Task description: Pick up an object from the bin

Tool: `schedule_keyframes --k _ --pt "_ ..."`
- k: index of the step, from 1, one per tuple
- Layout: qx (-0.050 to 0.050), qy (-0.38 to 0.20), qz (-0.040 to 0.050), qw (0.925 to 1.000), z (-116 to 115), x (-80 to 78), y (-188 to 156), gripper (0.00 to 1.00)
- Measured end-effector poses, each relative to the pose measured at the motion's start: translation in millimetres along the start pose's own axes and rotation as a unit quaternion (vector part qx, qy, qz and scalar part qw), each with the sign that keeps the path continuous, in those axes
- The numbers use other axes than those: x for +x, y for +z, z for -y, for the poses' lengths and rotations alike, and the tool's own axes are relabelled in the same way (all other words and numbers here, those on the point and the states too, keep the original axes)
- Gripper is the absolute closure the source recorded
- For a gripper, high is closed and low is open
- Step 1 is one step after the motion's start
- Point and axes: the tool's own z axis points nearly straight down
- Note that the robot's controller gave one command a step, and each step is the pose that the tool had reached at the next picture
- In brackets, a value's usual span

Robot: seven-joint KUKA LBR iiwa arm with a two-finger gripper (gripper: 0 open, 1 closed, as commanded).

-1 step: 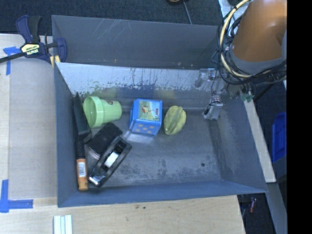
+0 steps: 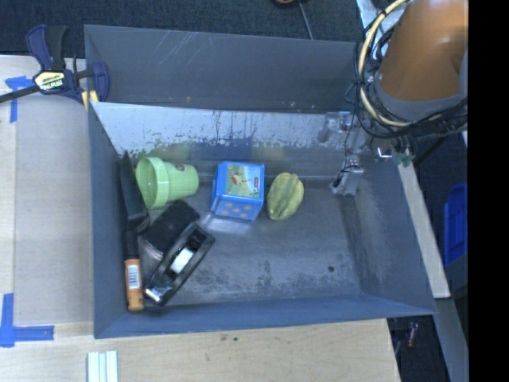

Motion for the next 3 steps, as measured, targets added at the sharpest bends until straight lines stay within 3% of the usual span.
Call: schedule_keyframes --k 1,2,3 --pt "0.0 0.035 -0.0009 0.9994 3 4.0 73 0.0" --pt "0.0 0.044 0.006 0.999 -5 0.9 88 0.0" --pt "0.0 0.052 0.0043 0.9986 -11 -5.4 142 0.0"
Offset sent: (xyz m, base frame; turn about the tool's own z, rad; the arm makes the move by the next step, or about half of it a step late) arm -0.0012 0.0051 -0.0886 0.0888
